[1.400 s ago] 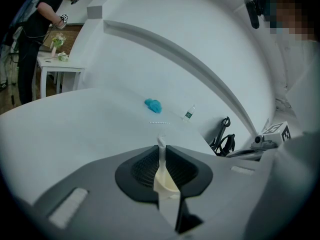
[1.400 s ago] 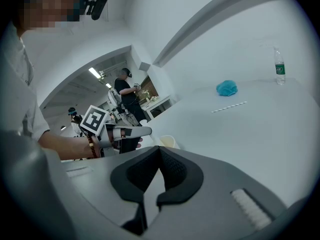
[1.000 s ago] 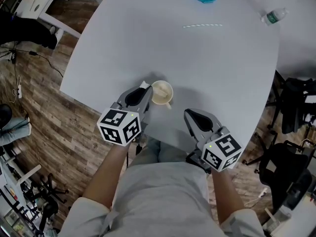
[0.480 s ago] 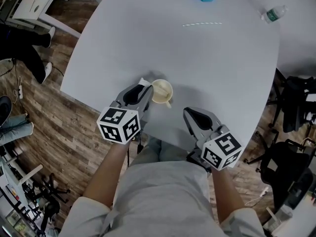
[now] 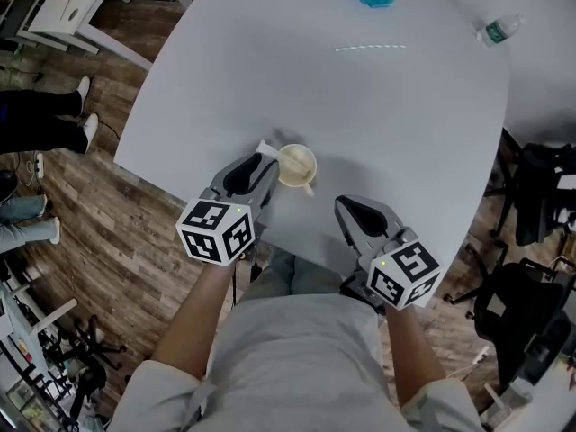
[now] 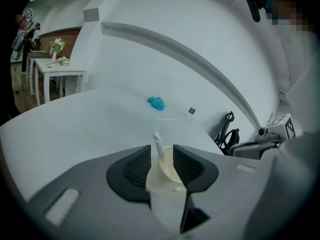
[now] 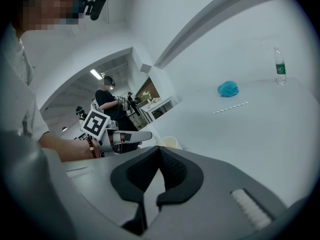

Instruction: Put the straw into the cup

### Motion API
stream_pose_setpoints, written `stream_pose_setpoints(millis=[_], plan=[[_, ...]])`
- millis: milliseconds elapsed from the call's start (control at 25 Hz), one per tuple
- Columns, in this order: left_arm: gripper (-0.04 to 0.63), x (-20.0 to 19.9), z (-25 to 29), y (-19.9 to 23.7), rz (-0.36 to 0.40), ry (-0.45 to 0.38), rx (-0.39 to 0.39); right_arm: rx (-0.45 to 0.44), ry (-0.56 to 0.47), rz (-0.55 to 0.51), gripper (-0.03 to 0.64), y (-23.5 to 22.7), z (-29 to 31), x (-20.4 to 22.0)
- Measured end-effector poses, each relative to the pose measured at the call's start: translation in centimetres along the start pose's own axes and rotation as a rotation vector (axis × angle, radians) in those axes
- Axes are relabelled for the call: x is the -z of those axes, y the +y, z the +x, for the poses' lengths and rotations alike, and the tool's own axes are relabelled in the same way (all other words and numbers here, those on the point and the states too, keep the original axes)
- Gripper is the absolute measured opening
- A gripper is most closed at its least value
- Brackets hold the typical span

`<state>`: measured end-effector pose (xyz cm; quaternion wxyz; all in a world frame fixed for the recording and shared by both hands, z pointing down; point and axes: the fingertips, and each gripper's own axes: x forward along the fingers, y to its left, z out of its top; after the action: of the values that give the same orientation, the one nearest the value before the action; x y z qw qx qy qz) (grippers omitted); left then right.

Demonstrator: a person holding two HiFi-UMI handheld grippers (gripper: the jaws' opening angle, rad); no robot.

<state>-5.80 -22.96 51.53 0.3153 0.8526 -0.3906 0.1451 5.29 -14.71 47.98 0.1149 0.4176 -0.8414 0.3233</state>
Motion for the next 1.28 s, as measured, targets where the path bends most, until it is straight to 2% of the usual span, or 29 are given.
stream_pose_setpoints(millis=[200, 280, 320, 400, 680, 1280], plan=[[0.115, 0.3, -1.6, -0.3, 0.001, -0.012, -0.008, -0.007, -0.015, -0.017, 0.006, 0.7, -0.2, -0.3], [0.08, 0.2, -2.3, -0.5, 0.008, -0.021, -0.015, -0.007, -0.019, -0.026, 0.006, 1.0, -0.4, -0.5], [0.042, 0.2, -2.7, -0.6, 0.014, -0.025, -0.017, -0.008, -0.023, -0.032, 0.006, 1.2, -0.5, -0.6], [0.018, 0.0, -3.4, -1.0, 0.022, -0.036, -0.017, -0.009, -0.033, -0.046, 0.007, 1.5, -0.8, -0.8], [0.018, -0.9, -6.8, -4.0, 0.053, -0.092, 0.012, 0.002, -0.063, -0.096, 0.006, 3.0, -2.6, -2.3], [0.018, 0.4, -13.2, -8.2, 0.157, -0.089, 0.033, 0.012, -0.105, -0.145, 0.006, 6.5, -5.5, -2.2]])
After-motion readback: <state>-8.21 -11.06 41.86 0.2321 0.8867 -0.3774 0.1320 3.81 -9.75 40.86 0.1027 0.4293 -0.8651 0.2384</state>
